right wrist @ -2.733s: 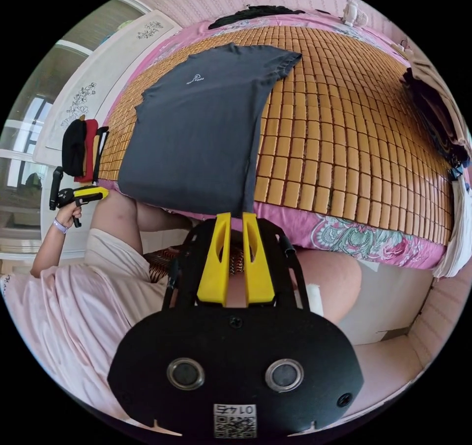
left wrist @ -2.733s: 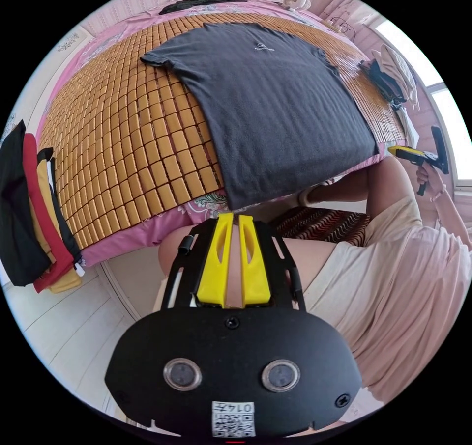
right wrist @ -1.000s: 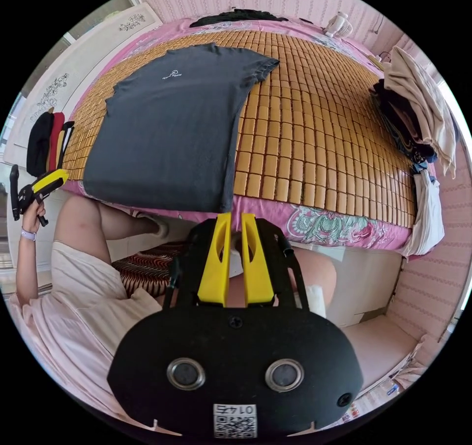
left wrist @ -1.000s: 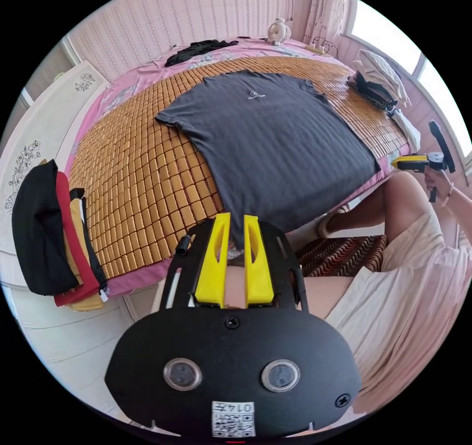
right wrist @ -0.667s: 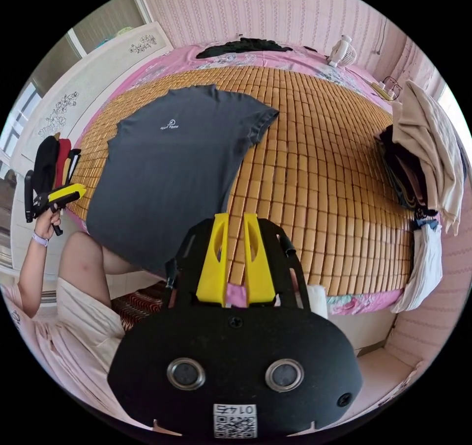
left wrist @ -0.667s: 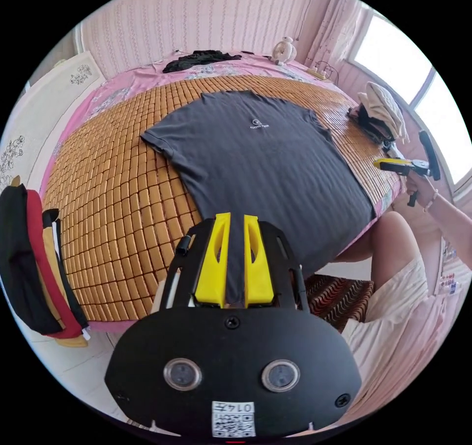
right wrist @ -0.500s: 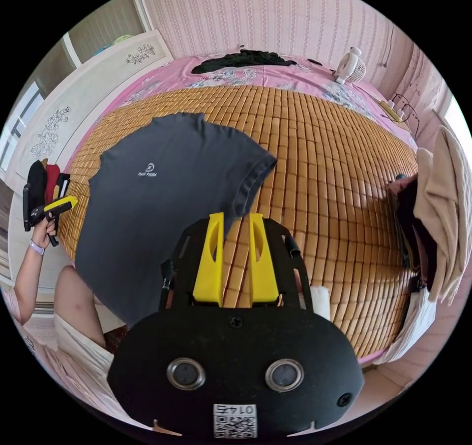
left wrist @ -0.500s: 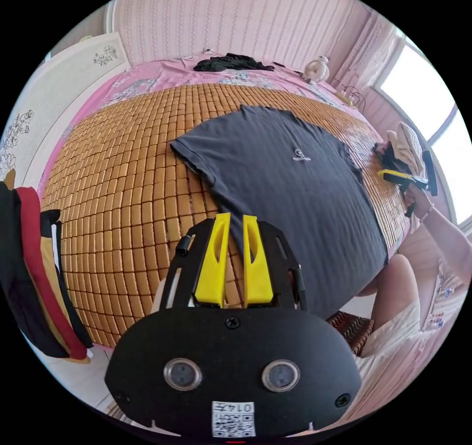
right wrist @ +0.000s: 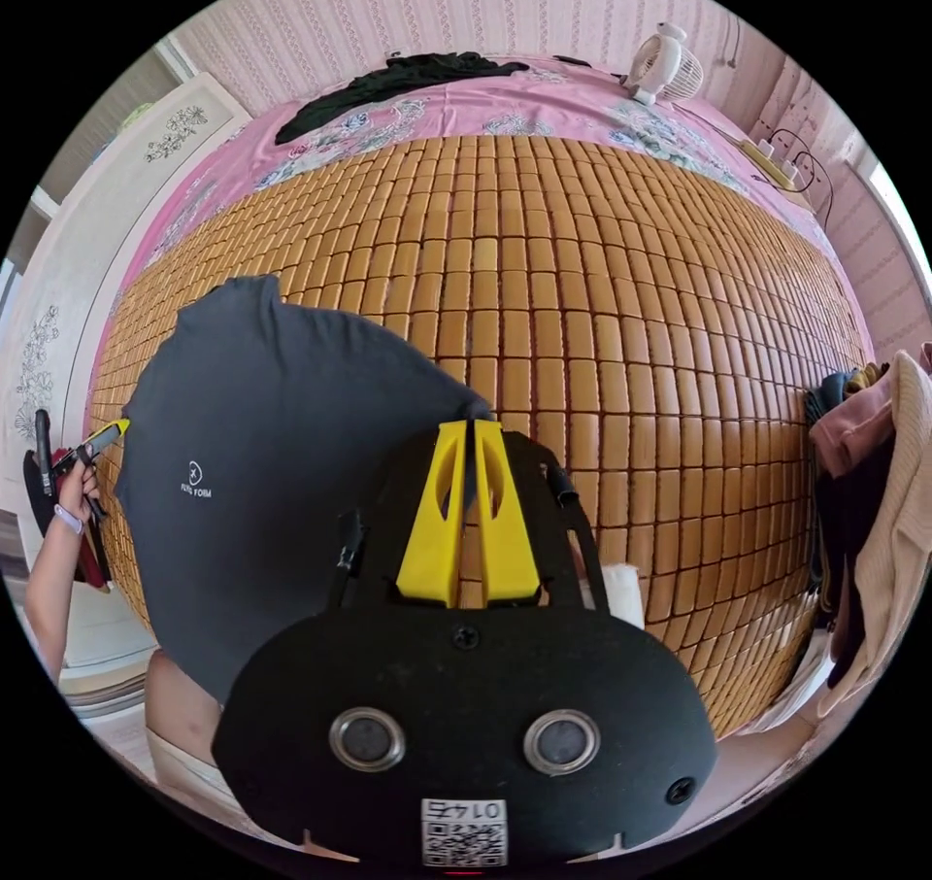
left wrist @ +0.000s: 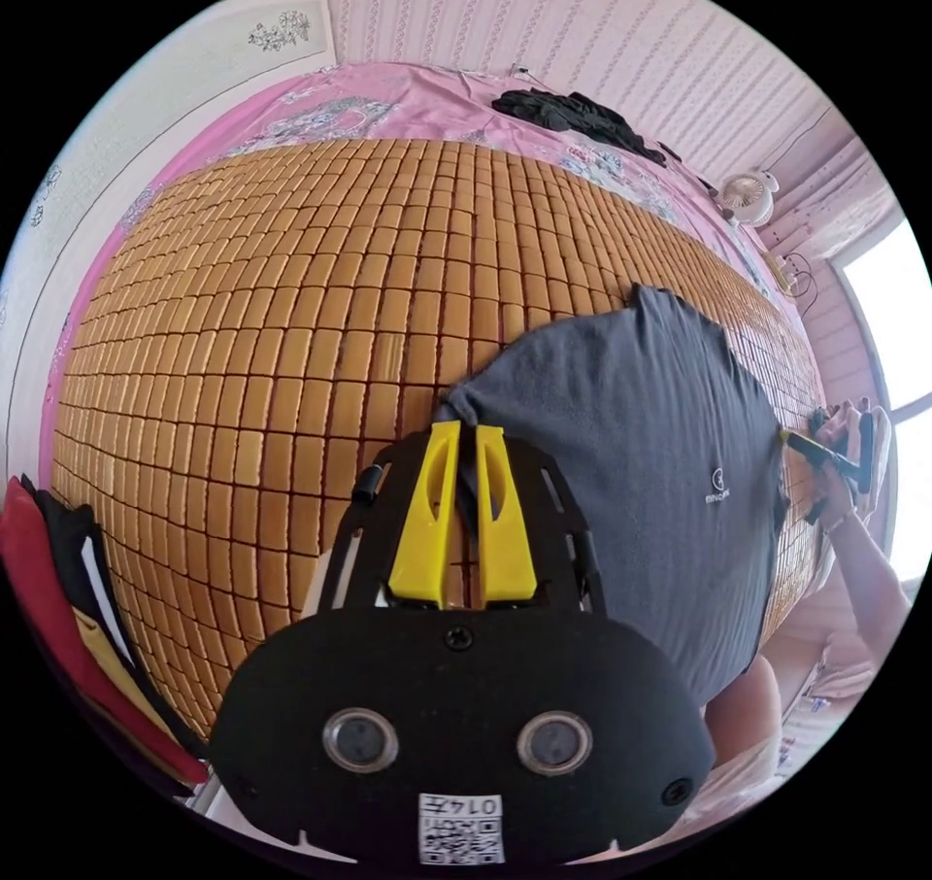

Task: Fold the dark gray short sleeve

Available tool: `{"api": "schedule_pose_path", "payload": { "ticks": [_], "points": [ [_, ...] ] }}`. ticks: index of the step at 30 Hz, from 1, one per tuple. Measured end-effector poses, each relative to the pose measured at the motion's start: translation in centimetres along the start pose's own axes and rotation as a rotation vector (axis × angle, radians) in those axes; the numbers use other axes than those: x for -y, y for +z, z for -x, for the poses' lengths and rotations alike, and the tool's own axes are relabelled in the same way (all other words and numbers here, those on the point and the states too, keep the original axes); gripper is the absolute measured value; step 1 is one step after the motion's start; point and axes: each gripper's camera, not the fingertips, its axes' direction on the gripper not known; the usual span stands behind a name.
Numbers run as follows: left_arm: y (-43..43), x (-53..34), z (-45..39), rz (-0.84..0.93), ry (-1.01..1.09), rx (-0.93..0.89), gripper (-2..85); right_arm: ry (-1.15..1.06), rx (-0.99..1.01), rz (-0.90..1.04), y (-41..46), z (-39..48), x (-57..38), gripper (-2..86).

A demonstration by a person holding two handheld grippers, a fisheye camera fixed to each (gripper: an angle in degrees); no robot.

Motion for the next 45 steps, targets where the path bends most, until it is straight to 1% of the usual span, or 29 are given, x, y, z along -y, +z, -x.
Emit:
{"api": "schedule_pose_path", "payload": {
  "ticks": [2,5,7,9,11,14,16,18,21,23,24,26,29,30,32,36,38,41,43,45],
  "points": [
    [0.2,0.4,-0.1,0.025,0.036,0.06,1.2,0.02,0.008,0.05,1.1,-0.2,1.0,1.1],
    [0.8,0.7,0.3,0.04,0.046,0.065,1.4,-0.011,-0.029,0.069,2.0,0.6,1.9,1.4],
    [1.1,1.1,1.0,0.047,0.022,0.042,2.5,-0.029,-0.064,0.08,2.3,1.1,2.3,1.8],
    [1.3,1.2,2.4,0.042,-0.023,-0.037,4.6,-0.019,-0.067,0.082,2.1,1.3,2.4,2.5],
    [0.6,0.6,3.0,-0.002,-0.042,-0.061,5.2,0.038,-0.043,0.026,0.5,0.9,1.4,2.9],
    [-1.3,-1.7,3.5,-0.103,-0.015,-0.098,5.2,0.057,-0.03,-0.074,-2.7,1.4,-1.2,1.6],
    [-2.3,-3.5,3.4,-0.135,0.002,-0.104,5.4,0.052,-0.033,-0.092,-3.8,2.7,-2.9,0.9],
    [-2.8,-6.0,3.0,-0.133,0.003,-0.121,5.8,0.013,-0.009,-0.073,-4.0,5.2,-3.9,0.5],
    [-2.4,-8.5,2.3,-0.116,-0.034,-0.171,6.4,-0.156,0.086,-0.004,-2.5,12.2,-4.1,0.2],
    [-1.8,-9.4,1.5,-0.112,-0.047,-0.19,6.7,-0.349,0.14,0.024,-0.5,19.4,-3.2,0.2],
    [-1.3,-9.8,0.9,-0.107,-0.052,-0.172,6.9,-0.393,0.15,0.027,0.0,21.2,-2.9,0.2],
    [-0.4,-10.1,0.6,-0.098,-0.086,-0.134,7.1,-0.544,0.219,0.007,1.7,28.1,-1.4,0.0],
    [0.5,-10.2,1.2,-0.126,-0.185,-0.163,7.1,-0.663,0.293,-0.027,3.0,35.3,0.6,0.1],
    [0.9,-10.2,1.5,-0.133,-0.211,-0.17,7.1,-0.676,0.308,-0.031,3.2,36.5,1.0,0.3],
    [1.5,-10.0,1.7,-0.135,-0.226,-0.175,7.0,-0.717,0.362,-0.04,4.1,40.4,2.3,2.2],
    [3.3,-9.5,1.3,-0.1,-0.228,-0.147,6.4,-0.796,0.342,-0.02,6.2,45.1,3.7,6.0],
    [3.7,-9.4,1.1,-0.11,-0.223,-0.172,5.8,-0.827,0.324,0.014,7.9,47.4,4.4,6.9],
    [4.3,-9.0,1.0,-0.112,-0.237,-0.215,4.1,-0.886,0.265,0.019,9.5,49.7,4.6,7.7],
    [4.4,-8.5,0.7,-0.107,-0.217,-0.215,3.9,-0.902,0.23,0.004,10.2,50.5,4.9,7.8],
    [4.6,-7.9,0.1,-0.106,-0.201,-0.209,3.8,-0.915,0.216,0.038,11.3,51.1,5.1,7.6]
  ]
}}
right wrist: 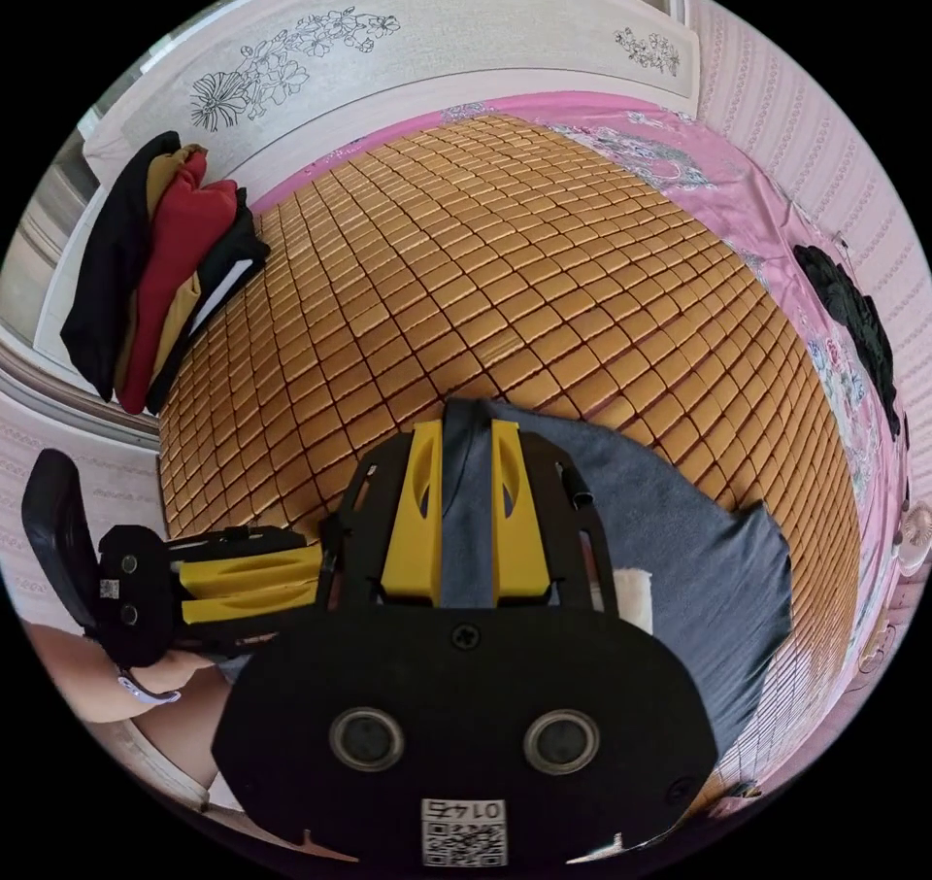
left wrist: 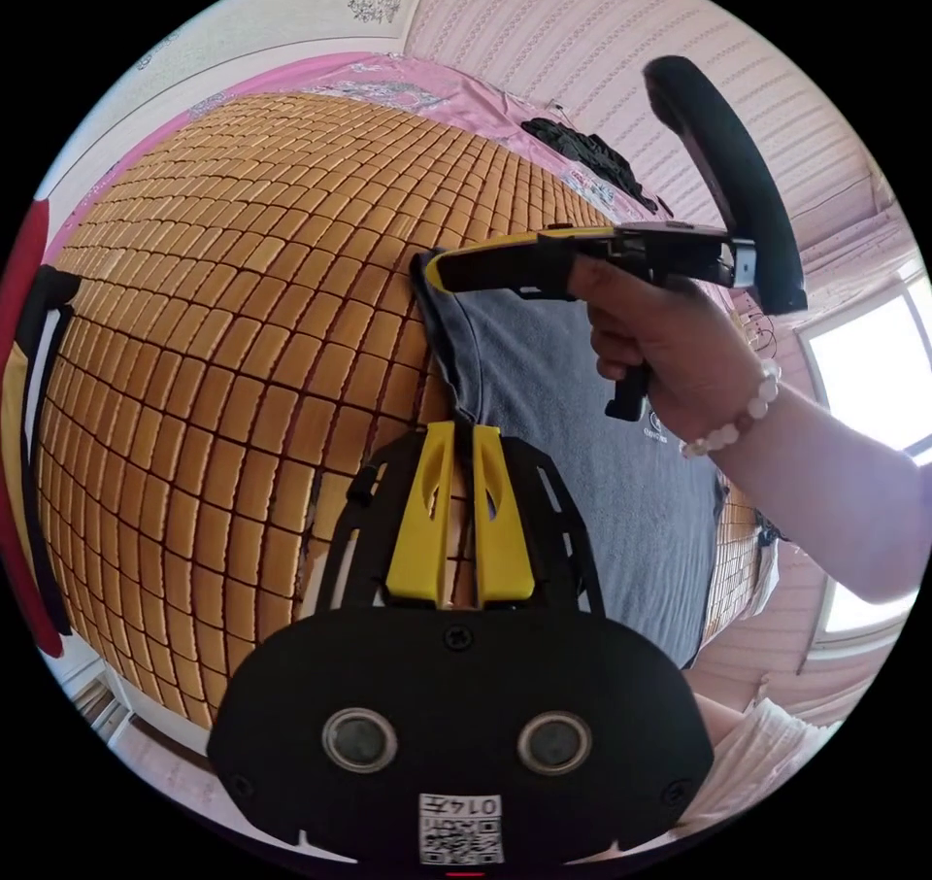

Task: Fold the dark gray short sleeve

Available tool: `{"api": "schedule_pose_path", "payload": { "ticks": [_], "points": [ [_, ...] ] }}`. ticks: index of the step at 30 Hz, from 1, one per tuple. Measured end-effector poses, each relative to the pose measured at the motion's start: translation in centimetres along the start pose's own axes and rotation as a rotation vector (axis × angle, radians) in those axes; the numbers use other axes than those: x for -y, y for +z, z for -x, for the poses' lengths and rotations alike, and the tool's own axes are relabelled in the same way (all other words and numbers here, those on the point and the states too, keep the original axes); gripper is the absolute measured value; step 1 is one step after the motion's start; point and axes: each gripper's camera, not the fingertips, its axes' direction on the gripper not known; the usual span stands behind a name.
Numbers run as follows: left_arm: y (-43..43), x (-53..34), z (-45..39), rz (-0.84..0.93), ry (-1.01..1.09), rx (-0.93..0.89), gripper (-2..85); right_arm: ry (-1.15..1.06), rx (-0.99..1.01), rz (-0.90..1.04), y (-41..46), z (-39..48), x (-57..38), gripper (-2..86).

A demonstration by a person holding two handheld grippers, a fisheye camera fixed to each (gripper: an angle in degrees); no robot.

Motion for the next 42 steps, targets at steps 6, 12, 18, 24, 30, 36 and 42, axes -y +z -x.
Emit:
{"api": "schedule_pose_path", "payload": {
  "ticks": [6,12,18,24,30,36,42],
  "points": [
    [0.6,1.2,-2.4,0.001,0.035,0.035,3.7,-0.005,0.028,-0.013,-0.1,-1.1,-0.2,2.8],
    [-0.6,2.0,-6.0,-0.097,0.126,-0.037,4.0,0.116,0.166,-0.209,-6.0,-5.8,-5.9,1.9],
    [0.6,2.9,-10.9,-0.025,0.252,-0.198,7.5,0.347,0.101,-0.129,-7.3,-11.7,-16.1,5.9],
    [1.8,5.0,-15.5,0.036,0.329,-0.167,6.4,0.446,0.054,-0.103,-9.4,-12.6,-23.8,6.3],
    [4.8,10.1,-23.3,0.117,0.475,-0.214,6.3,0.659,-0.052,-0.115,-13.1,-12.8,-34.4,6.2],
    [10.0,15.4,-34.8,0.215,0.666,-0.263,6.3,0.923,-0.157,-0.11,-16.4,-14.4,-45.9,6.8],
    [15.9,19.0,-48.1,0.283,0.825,-0.304,5.2,1.06,-0.153,-0.189,-17.6,-15.5,-53.2,8.1]
  ]
}}
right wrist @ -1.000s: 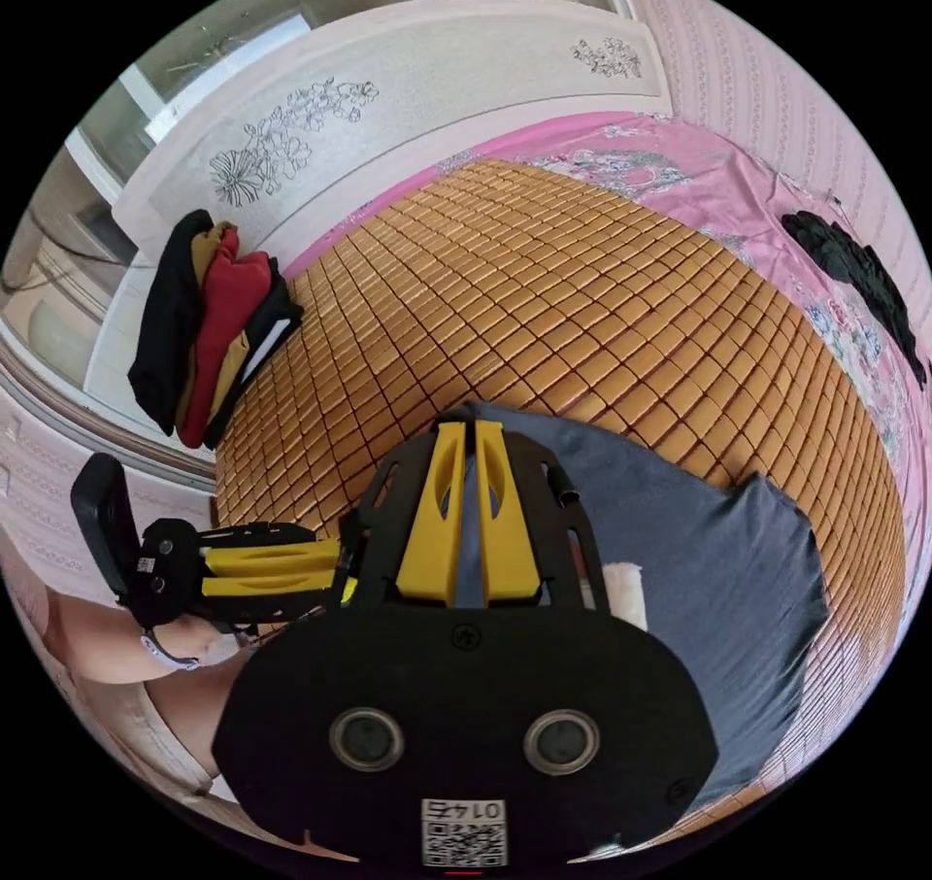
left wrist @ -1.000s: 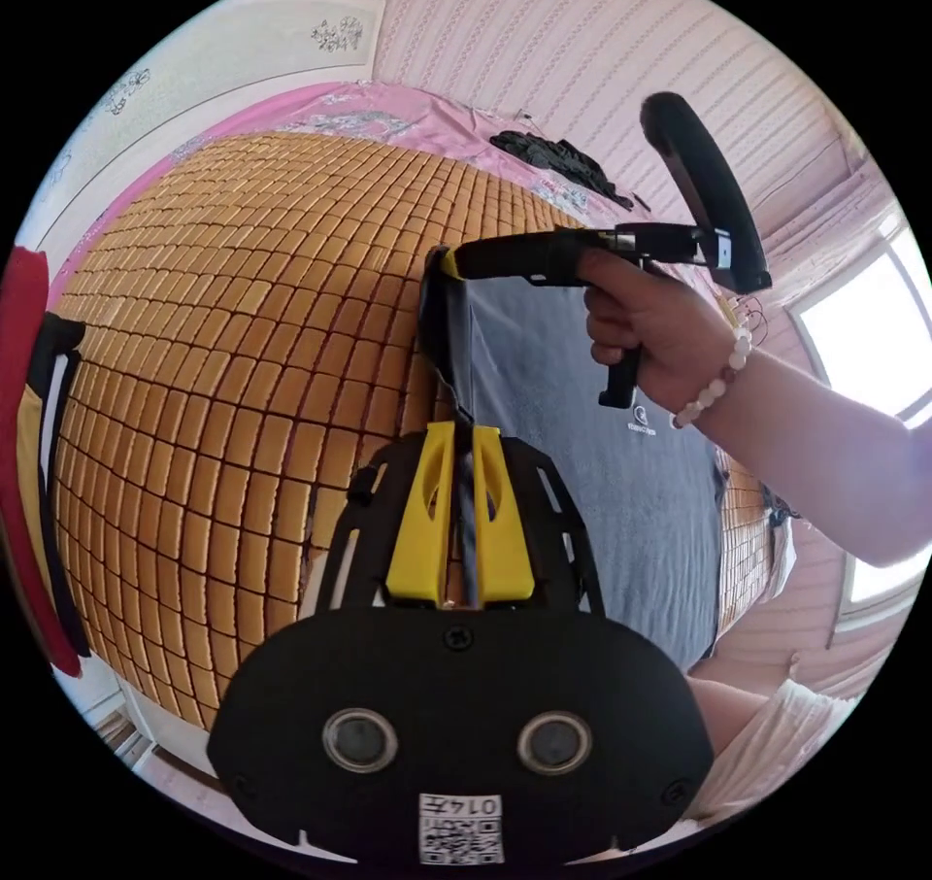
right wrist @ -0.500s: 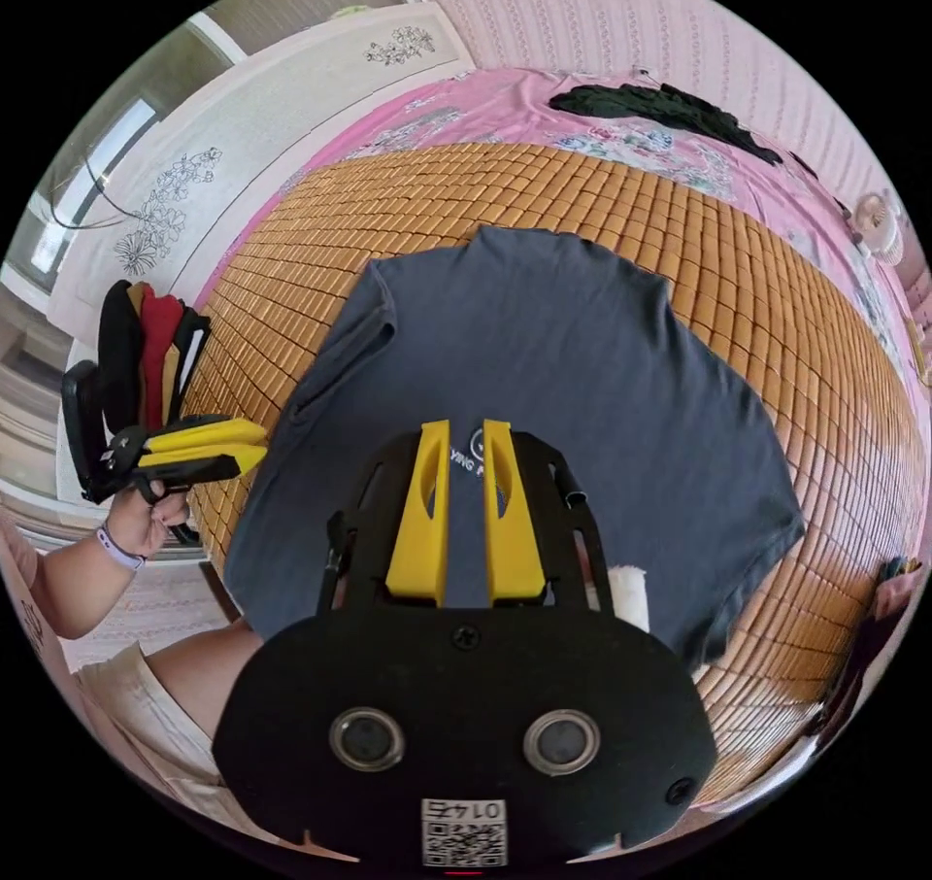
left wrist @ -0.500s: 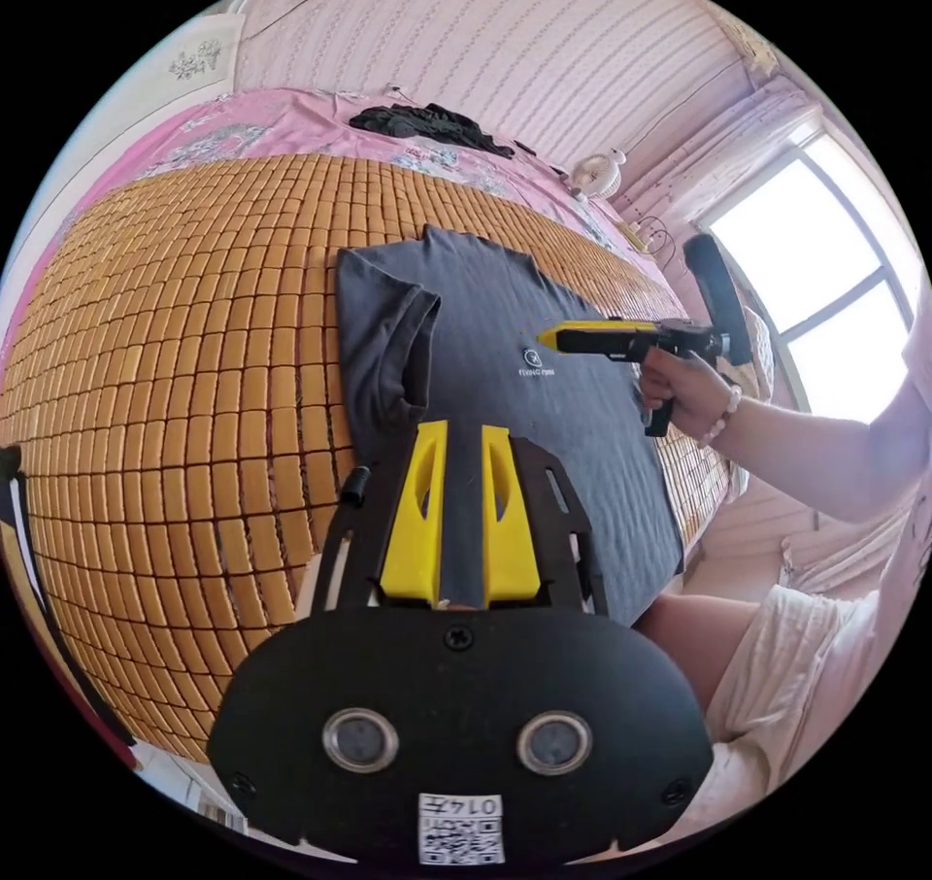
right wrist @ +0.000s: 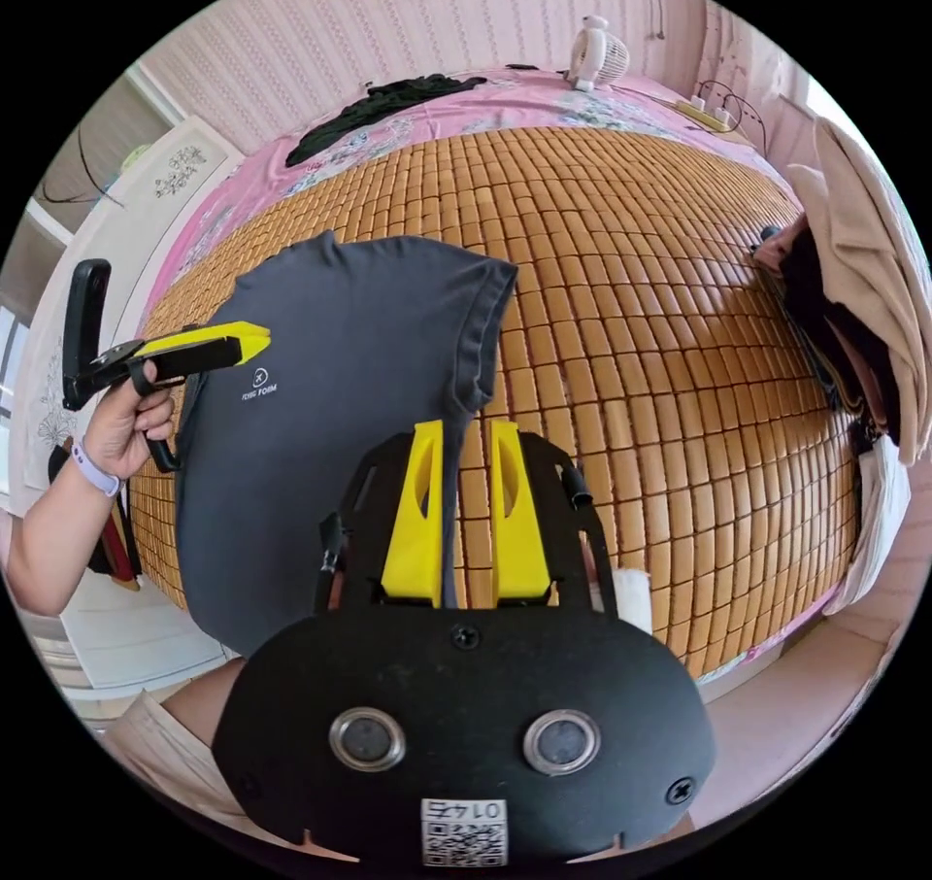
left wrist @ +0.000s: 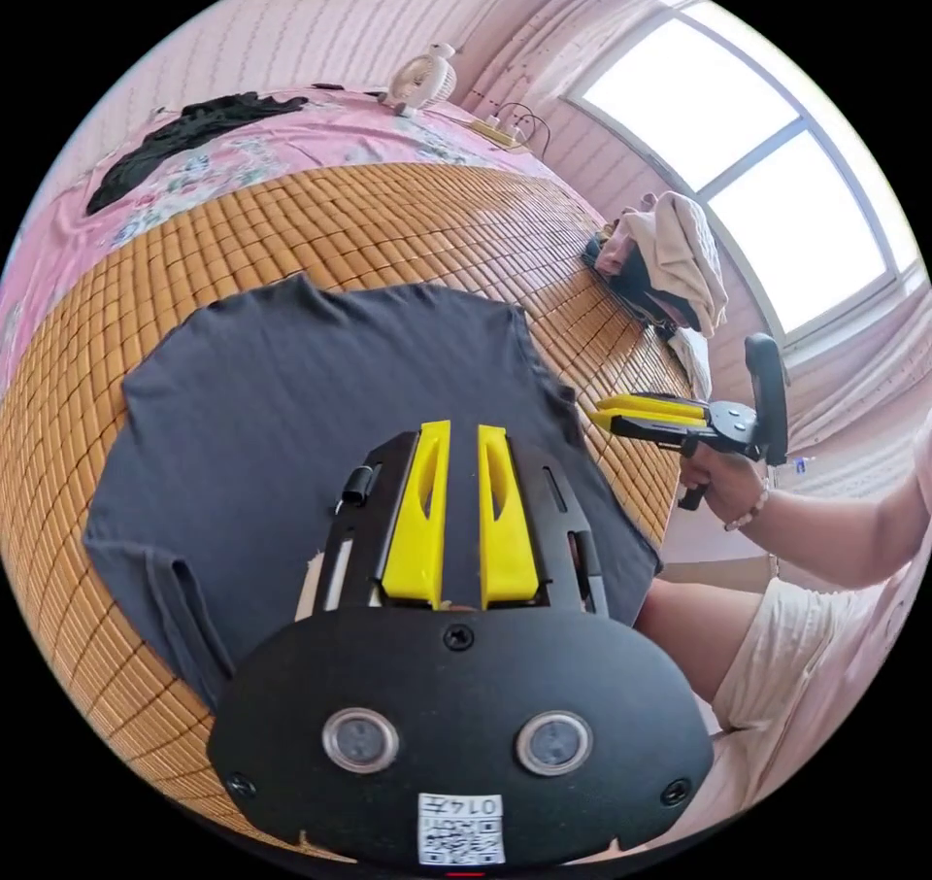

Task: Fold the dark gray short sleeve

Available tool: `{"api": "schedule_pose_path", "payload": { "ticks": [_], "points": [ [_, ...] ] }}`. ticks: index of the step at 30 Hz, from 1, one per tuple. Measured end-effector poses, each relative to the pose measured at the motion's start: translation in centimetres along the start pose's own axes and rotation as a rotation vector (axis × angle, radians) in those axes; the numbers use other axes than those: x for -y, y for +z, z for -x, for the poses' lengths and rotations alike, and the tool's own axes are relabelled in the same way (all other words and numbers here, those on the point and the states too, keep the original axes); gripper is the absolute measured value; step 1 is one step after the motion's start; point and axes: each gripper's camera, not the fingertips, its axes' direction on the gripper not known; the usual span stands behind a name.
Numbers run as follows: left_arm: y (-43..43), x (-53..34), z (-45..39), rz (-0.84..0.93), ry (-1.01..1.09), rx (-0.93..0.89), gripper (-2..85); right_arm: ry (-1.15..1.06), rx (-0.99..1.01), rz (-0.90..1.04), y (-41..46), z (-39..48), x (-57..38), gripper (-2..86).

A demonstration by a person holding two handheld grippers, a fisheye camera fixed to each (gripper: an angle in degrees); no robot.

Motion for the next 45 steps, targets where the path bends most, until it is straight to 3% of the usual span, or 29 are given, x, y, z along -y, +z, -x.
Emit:
{"api": "schedule_pose_path", "payload": {
  "ticks": [4,9,15,20,26,29,36,40,45],
  "points": [
    [3.4,7.0,-2.1,0.005,0.045,-0.026,5.1,0.091,0.083,-0.022,0.4,-2.9,-0.1,8.7],
    [8.8,15.4,-5.3,0.063,0.105,-0.005,5.7,0.128,0.191,-0.008,1.0,-4.8,-0.6,3.4],
    [13.4,18.9,-6.8,0.156,0.106,0.089,5.7,0.119,0.221,-0.014,0.2,-6.5,-1.3,0.2],
    [13.0,19.2,-5.2,0.145,0.085,0.058,-0.4,0.017,0.208,-0.054,-1.5,-6.3,-2.4,-0.2],
    [4.0,14.8,-1.6,-0.057,-0.014,0.048,0.3,-0.263,0.302,-0.139,-5.5,-2.7,-3.5,0.3],
    [1.6,11.0,2.2,-0.046,-0.138,0.009,5.4,-0.298,0.316,-0.079,-5.0,-1.8,-3.4,1.5],
    [-2.7,3.1,7.4,-0.081,-0.281,0.041,5.2,-0.207,0.112,-0.046,-3.9,-2.5,-0.8,7.8],
    [-2.1,2.5,7.0,-0.073,-0.271,0.004,5.6,-0.137,0.107,0.087,-1.5,-2.0,0.2,6.0],
    [0.6,5.6,5.2,-0.069,-0.19,-0.049,6.9,-0.29,0.053,0.018,-3.0,1.3,-0.3,2.7]
  ]
}}
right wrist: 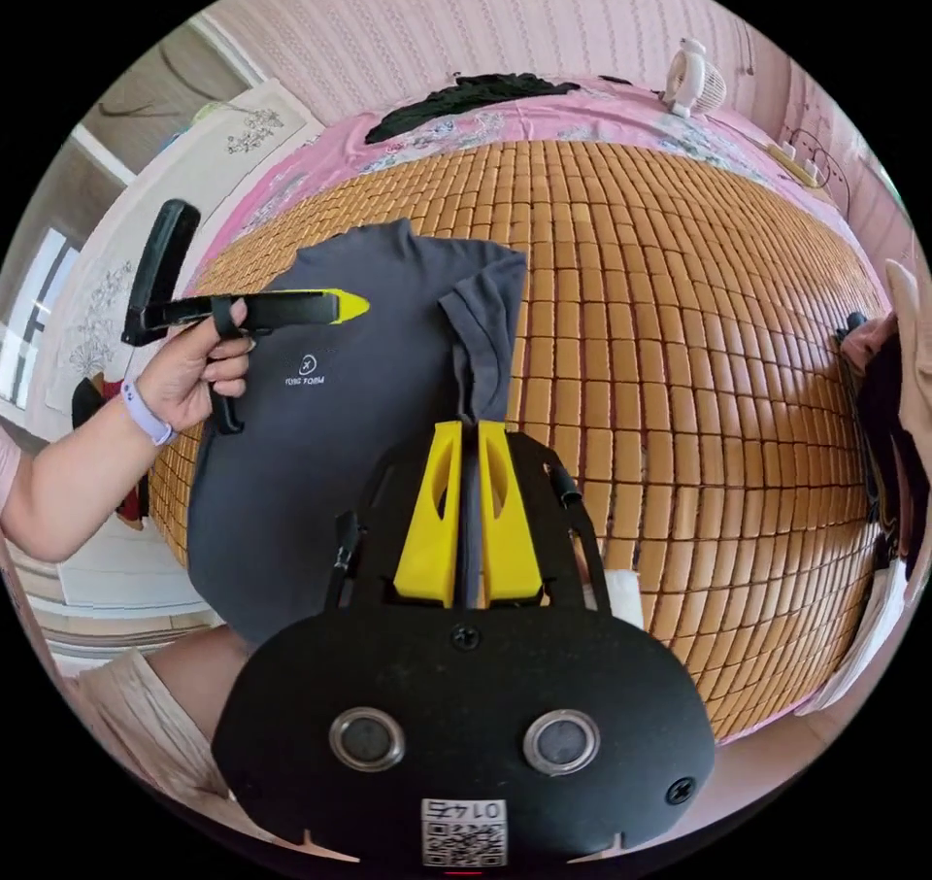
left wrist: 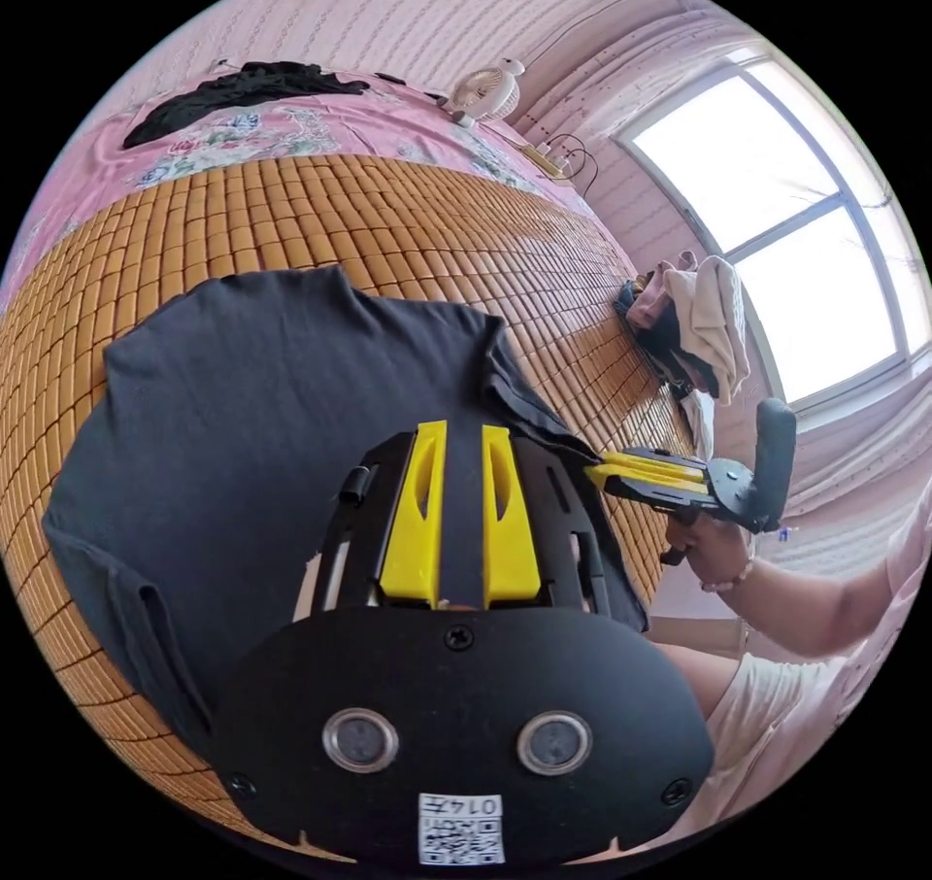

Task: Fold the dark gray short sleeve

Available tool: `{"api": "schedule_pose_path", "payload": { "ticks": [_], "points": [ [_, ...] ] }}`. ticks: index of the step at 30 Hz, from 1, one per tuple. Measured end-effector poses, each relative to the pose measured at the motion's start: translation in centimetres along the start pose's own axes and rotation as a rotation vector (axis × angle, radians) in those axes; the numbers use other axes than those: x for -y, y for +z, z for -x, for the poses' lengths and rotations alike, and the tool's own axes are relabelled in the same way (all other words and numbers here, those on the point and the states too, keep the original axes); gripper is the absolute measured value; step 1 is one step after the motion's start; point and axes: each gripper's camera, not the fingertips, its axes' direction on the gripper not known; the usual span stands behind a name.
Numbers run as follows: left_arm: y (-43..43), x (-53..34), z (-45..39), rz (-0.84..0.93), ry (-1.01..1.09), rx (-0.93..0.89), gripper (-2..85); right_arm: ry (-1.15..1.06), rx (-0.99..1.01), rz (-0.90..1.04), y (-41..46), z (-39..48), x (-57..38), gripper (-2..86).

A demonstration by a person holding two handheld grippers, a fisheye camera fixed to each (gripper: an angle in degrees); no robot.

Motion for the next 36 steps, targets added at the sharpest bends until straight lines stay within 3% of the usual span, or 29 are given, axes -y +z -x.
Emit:
{"api": "schedule_pose_path", "payload": {
  "ticks": [4,7,11,16,20,25,28,36],
  "points": [
    [2.4,2.0,-1.1,0.019,0.033,0.028,8.0,-0.098,-0.063,0.058,1.0,2.0,0.0,2.3],
    [5.2,2.7,-1.3,0.152,0.058,0.103,5.5,-0.103,-0.088,0.075,1.4,2.1,0.1,2.6],
    [2.3,1.4,-1.4,0.065,0.084,0.181,0.4,-0.106,-0.081,0.053,1.1,1.9,0.2,3.3],
    [1.0,-1.4,2.0,0.094,-0.033,0.172,4.2,-0.062,0.002,0.039,0.9,0.6,0.2,5.1],
    [-4.8,-5.7,4.3,-0.022,-0.06,0.154,6.4,0.0,0.092,-0.116,-1.0,-3.0,1.7,5.7],
    [-14.3,-13.6,8.3,-0.144,-0.133,0.317,6.8,0.001,0.122,-0.163,1.4,-6.9,7.7,10.4],
    [-18.9,-19.0,12.0,-0.161,-0.237,0.487,7.6,0.003,0.133,-0.146,3.3,-8.4,11.3,13.0],
    [-19.6,-24.3,19.0,-0.127,-0.316,0.474,11.3,-0.088,0.169,0.035,7.0,-8.3,16.1,4.7]
  ]
}}
